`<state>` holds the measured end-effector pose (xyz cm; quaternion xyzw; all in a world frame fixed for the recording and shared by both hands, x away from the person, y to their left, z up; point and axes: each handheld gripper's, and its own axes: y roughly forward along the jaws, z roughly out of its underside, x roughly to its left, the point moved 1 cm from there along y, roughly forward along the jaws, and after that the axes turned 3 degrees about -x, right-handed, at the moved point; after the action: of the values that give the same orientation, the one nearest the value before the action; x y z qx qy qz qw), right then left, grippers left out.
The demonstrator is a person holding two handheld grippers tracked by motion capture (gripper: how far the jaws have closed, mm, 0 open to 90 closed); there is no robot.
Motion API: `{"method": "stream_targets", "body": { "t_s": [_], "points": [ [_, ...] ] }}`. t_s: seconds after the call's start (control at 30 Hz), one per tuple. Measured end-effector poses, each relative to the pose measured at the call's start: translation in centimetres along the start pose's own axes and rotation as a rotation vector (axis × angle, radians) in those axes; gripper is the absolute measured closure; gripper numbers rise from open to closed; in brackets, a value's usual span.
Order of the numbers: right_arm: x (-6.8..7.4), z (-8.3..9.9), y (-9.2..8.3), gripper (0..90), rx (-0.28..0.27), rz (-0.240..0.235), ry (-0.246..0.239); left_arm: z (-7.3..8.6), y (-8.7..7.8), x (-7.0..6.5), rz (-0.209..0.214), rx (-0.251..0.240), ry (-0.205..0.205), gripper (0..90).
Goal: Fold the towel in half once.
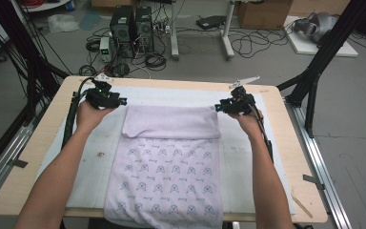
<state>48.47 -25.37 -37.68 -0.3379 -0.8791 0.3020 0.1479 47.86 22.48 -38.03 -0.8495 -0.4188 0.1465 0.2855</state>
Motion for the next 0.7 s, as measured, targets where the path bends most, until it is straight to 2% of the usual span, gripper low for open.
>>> {"method": "stream_targets", "body": {
  "t_s": [0.07,0.1,0.17,0.27,0.4,0.47,0.53,0.63,0.7],
  "points": [
    [0.3,0.9,0.8,51.6,0.074,-0.053,0.036,1.2,0.0,-0.1,0.029,0.011,-0.005,52.5],
    [0.7,1.2,0.9,51.7,0.093,-0.055,0.020,1.8,0.0,-0.3,0.047,0.006,-0.007,52.4],
    [1.8,1.9,0.8,53.3,0.039,-0.038,-0.046,2.7,-0.1,-0.7,0.086,0.010,-0.004,51.3],
    [2.7,2.9,0.9,51.4,0.036,-0.078,-0.038,3.8,-0.3,-1.4,0.133,0.005,0.003,50.5],
    [3.6,4.7,0.6,50.6,0.033,-0.100,-0.027,5.0,-0.9,-2.2,0.177,0.000,0.020,49.6],
    [3.9,5.4,0.6,50.5,0.039,-0.104,-0.033,5.4,-1.2,-2.6,0.204,0.003,0.012,48.6],
    [4.2,6.2,0.5,50.3,0.034,-0.111,-0.028,5.8,-1.5,-3.1,0.226,0.007,0.034,46.6],
    [4.5,6.8,0.3,49.3,0.038,-0.115,-0.028,6.3,-2.1,-3.5,0.287,-0.006,0.017,43.7],
    [4.7,6.9,0.3,49.1,0.035,-0.115,-0.025,6.6,-2.3,-3.9,0.297,-0.001,0.035,42.9]
  ]
}}
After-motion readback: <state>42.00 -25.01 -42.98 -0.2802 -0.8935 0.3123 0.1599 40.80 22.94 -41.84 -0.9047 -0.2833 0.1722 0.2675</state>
